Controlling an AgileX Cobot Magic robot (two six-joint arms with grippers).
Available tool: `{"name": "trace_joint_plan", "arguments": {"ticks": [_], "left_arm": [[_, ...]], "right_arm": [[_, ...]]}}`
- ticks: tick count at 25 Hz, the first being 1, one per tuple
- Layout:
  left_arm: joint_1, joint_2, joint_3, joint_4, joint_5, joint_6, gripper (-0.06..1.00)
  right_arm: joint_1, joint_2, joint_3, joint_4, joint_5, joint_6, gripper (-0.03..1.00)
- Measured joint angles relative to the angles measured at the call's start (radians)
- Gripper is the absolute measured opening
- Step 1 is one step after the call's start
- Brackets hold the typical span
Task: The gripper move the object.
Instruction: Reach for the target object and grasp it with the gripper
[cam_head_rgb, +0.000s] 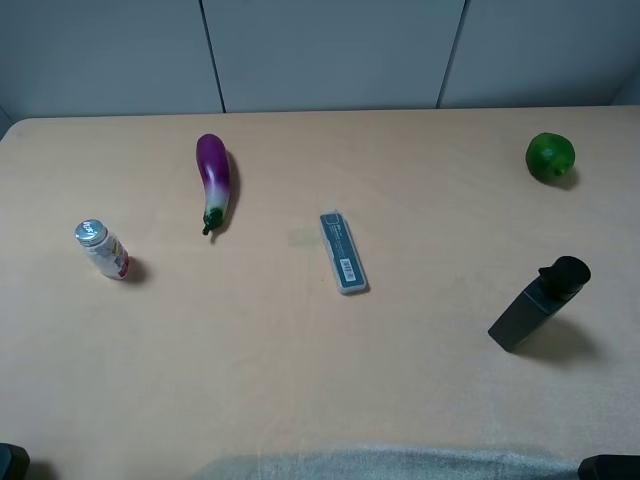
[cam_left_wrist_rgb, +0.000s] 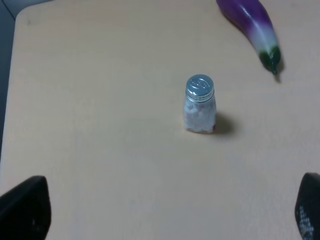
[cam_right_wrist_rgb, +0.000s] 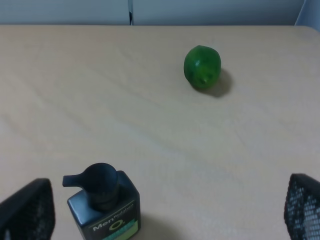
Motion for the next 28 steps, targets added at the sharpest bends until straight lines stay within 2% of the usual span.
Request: {"name": "trace_joint_plan", "arguments": {"ticks": [28], "left_arm": [[0.0, 0.0, 0.0, 0.0, 0.0, 0.0, 0.97]], "right_arm": [[0.0, 0.0, 0.0, -0.003, 0.0, 0.0, 0.69]]}}
